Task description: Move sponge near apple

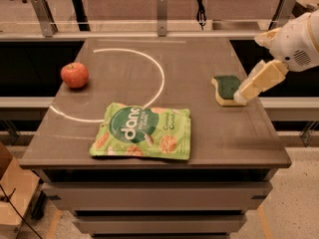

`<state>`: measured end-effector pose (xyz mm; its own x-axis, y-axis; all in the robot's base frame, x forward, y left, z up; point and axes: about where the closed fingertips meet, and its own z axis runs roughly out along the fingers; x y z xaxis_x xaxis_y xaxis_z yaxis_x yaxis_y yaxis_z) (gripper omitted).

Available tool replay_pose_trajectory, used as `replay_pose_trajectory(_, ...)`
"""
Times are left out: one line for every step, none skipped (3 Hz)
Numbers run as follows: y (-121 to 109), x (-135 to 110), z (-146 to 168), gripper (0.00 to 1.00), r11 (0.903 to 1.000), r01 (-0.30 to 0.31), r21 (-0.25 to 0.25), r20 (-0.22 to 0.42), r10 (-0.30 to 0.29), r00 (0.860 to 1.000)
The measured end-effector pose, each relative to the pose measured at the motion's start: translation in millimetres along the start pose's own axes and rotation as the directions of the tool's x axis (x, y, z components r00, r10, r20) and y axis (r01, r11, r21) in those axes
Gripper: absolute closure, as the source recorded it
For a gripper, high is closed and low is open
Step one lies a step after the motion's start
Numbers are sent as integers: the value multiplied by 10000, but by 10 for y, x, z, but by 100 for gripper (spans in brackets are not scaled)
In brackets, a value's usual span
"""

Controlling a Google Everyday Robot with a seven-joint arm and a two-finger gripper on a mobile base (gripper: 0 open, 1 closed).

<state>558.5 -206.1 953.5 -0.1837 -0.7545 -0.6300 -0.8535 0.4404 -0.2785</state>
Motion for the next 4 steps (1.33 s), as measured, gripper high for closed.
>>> replay_pose_trajectory(-43, 60, 155, 0, 9999, -117, -76, -93, 116, 9999)
replay_pose_trajectory(-150, 143, 381, 0, 9977, -638, -234, 447, 648, 9969)
replay_pose_trajectory(-236, 262, 602, 0, 9916, -1247, -340, 748, 1270, 9891)
replay_pose_trajectory(-285, 374, 806, 0, 9838, -1730, -465, 885, 1766, 9803)
